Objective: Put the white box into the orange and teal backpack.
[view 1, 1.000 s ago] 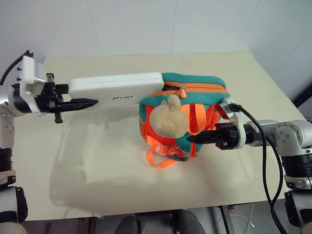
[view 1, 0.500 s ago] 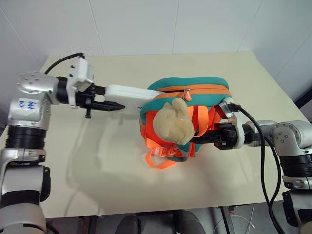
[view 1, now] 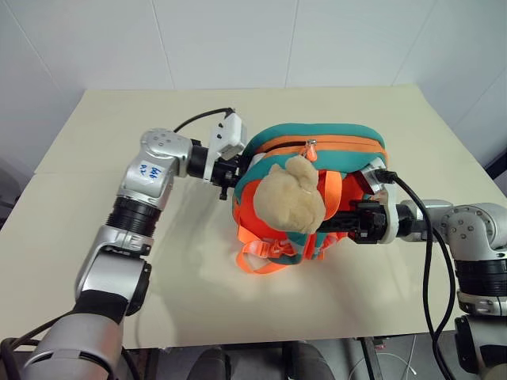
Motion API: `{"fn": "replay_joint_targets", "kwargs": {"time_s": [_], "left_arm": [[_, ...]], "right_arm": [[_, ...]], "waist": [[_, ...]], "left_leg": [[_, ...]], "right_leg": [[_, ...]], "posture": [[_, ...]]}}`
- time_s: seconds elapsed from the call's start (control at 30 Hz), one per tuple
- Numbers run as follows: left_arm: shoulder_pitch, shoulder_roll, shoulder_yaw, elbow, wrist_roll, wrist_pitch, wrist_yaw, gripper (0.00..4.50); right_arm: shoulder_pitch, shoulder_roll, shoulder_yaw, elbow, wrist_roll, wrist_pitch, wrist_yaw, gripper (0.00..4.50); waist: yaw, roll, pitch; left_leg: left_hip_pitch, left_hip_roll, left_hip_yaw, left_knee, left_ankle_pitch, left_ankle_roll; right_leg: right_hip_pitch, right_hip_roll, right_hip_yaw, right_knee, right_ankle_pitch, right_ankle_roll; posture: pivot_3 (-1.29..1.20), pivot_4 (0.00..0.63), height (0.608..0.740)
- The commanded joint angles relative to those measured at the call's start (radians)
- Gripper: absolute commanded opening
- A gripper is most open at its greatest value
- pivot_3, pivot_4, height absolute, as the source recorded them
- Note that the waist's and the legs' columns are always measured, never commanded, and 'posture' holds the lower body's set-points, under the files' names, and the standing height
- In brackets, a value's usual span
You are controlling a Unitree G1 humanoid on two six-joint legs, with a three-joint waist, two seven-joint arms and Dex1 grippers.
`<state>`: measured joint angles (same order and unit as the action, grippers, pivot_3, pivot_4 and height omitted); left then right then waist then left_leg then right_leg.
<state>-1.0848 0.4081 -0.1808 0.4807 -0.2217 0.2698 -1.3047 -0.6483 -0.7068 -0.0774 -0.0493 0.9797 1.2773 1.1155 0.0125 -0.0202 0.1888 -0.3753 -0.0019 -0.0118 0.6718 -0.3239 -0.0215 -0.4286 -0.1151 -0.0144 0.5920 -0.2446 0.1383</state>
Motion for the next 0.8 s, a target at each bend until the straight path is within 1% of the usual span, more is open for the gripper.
{"fn": "replay_joint_targets", "kwargs": {"time_s": [0.03, 0.1, 0.13, 0.23, 0.3, 0.37, 0.5, 0.57, 0.63, 0.7, 0.8], "left_arm": [[-0.016, 0.0, 0.02, -0.058, -0.027, -0.006, -0.014, 2.02], [0.0, 0.021, 0.04, -0.079, -0.036, -0.003, -0.015, 2.66], [0.004, 0.026, 0.049, -0.084, -0.039, -0.005, -0.008, 2.91], [0.021, 0.087, 0.104, -0.118, -0.076, 0.002, -0.027, 3.78], [0.033, 0.153, 0.141, -0.145, -0.105, 0.036, -0.053, 4.33], [0.049, 0.228, 0.169, -0.171, -0.123, 0.074, -0.076, 4.33], [0.085, 0.339, 0.203, -0.251, -0.169, 0.138, -0.127, 4.33], [0.11, 0.398, 0.264, -0.336, -0.275, 0.273, -0.149, 4.33], [0.14, 0.443, 0.299, -0.418, -0.343, 0.359, -0.149, 4.33], [0.16, 0.453, 0.316, -0.492, -0.389, 0.406, -0.12, 4.33], [0.169, 0.419, 0.328, -0.597, -0.457, 0.462, -0.058, 4.33]], "right_arm": [[0.016, 0.005, -0.023, -0.04, 0.033, 0.021, -0.03, 0.44], [0.024, 0.006, -0.029, -0.047, 0.042, 0.026, -0.04, 0.44], [0.026, 0.006, -0.031, -0.049, 0.045, 0.026, -0.044, 0.44], [0.028, 0.01, -0.029, -0.049, 0.05, 0.026, -0.053, 0.44], [0.023, 0.01, -0.023, -0.042, 0.048, 0.024, -0.052, 0.44], [0.015, 0.01, -0.013, -0.03, 0.043, 0.019, -0.046, 0.44], [-0.002, 0.011, 0.005, -0.01, 0.03, 0.01, -0.033, 0.44], [-0.012, 0.011, 0.017, 0.002, 0.022, 0.004, -0.022, 0.44], [-0.02, 0.009, 0.028, 0.014, 0.015, -0.001, -0.009, 0.44], [-0.026, 0.008, 0.039, 0.024, 0.006, -0.005, 0.003, 0.44], [-0.044, 0.016, 0.059, 0.044, -0.009, -0.014, 0.018, 0.44]], "waist": [[0.001, 0.0, 0.0], [-0.005, 0.0, 0.0], [-0.007, 0.0, 0.0], [-0.018, 0.0, 0.0], [-0.018, 0.0, 0.0], [-0.021, 0.0, 0.0], [-0.018, 0.0, 0.0], [-0.017, 0.0, 0.0], [-0.017, 0.0, 0.0], [-0.015, 0.0, 0.0], [-0.014, 0.0, 0.0]], "left_leg": [[0.0, 0.0, 0.0, 0.0, 0.0, 0.0], [0.0, 0.0, 0.0, 0.0, 0.0, 0.0], [0.0, 0.0, 0.0, 0.0, 0.0, 0.0], [0.0, 0.0, 0.0, 0.0, 0.0, 0.0], [0.001, 0.001, 0.0, 0.0, 0.0, 0.0], [0.001, 0.001, 0.0, 0.0, 0.0, 0.0], [0.001, 0.001, 0.0, 0.0, 0.0, 0.001], [0.001, 0.0, 0.0, 0.0, -0.001, 0.002], [0.0, 0.001, -0.001, 0.0, -0.002, 0.003], [0.0, 0.001, -0.001, 0.0, -0.002, 0.004], [0.0, 0.001, -0.001, 0.001, -0.003, 0.005]], "right_leg": [[0.0, 0.0, 0.0, 0.0, 0.0, 0.0], [0.0, 0.0, 0.0, 0.0, 0.0, 0.0], [0.0, 0.0, 0.0, 0.0, 0.0, 0.0], [0.0, 0.0, 0.0, 0.001, 0.0, 0.0], [0.0, 0.001, 0.001, 0.001, 0.0, 0.0], [0.0, 0.001, 0.001, 0.001, 0.0, 0.0], [0.0, 0.0, 0.001, 0.001, 0.0, 0.0], [0.0, 0.0, 0.001, 0.001, 0.0, 0.0], [0.0, 0.0, 0.001, 0.001, 0.0, 0.0], [0.0, 0.0, 0.001, 0.001, 0.0, 0.0], [0.001, 0.0, 0.001, 0.001, 0.0, 0.0]], "posture": [[0.0, 0.15, 0.74], [0.0, 0.15, 0.74], [0.0, 0.15, 0.74], [0.0, 0.15, 0.74], [0.0, 0.15, 0.74], [0.0, 0.15, 0.74], [0.0, 0.15, 0.74], [0.0, 0.15, 0.74], [0.0, 0.15, 0.74], [0.0, 0.15, 0.74], [0.0, 0.15, 0.74]]}}
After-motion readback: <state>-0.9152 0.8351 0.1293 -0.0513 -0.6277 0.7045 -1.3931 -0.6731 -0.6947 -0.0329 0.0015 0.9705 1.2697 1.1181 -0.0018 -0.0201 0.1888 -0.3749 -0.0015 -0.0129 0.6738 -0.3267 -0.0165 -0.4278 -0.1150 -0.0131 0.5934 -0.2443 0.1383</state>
